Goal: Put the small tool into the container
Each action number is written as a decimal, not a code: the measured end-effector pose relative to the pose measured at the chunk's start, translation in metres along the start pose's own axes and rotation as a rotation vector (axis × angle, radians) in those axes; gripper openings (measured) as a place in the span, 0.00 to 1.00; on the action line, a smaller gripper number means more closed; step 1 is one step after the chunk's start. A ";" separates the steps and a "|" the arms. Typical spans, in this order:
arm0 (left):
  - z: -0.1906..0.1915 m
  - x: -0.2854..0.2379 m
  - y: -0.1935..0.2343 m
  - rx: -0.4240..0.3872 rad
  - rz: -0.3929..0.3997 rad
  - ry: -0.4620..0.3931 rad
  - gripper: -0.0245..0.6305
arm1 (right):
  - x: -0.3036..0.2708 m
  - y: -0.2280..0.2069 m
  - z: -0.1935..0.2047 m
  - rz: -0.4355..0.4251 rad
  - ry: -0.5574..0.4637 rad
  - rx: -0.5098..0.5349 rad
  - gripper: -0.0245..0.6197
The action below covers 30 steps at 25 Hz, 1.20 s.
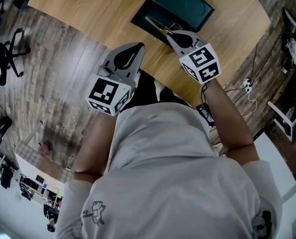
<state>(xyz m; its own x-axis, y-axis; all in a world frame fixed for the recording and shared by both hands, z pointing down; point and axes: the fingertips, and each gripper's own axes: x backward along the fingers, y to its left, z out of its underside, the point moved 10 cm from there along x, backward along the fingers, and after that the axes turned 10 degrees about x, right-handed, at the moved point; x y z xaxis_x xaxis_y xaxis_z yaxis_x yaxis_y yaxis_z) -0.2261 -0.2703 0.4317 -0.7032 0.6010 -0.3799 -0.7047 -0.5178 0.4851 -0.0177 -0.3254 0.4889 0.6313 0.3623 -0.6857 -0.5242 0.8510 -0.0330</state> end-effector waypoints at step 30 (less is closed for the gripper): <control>0.019 -0.011 0.026 0.041 -0.048 0.039 0.05 | -0.066 -0.017 0.034 0.001 0.223 0.017 0.28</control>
<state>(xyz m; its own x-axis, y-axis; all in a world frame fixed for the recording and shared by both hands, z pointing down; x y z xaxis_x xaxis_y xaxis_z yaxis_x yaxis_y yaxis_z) -0.2353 -0.2786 0.4635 -0.6725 0.6002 -0.4331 -0.7337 -0.4633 0.4971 -0.0312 -0.3507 0.5589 0.4881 0.2718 -0.8294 -0.5136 0.8578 -0.0211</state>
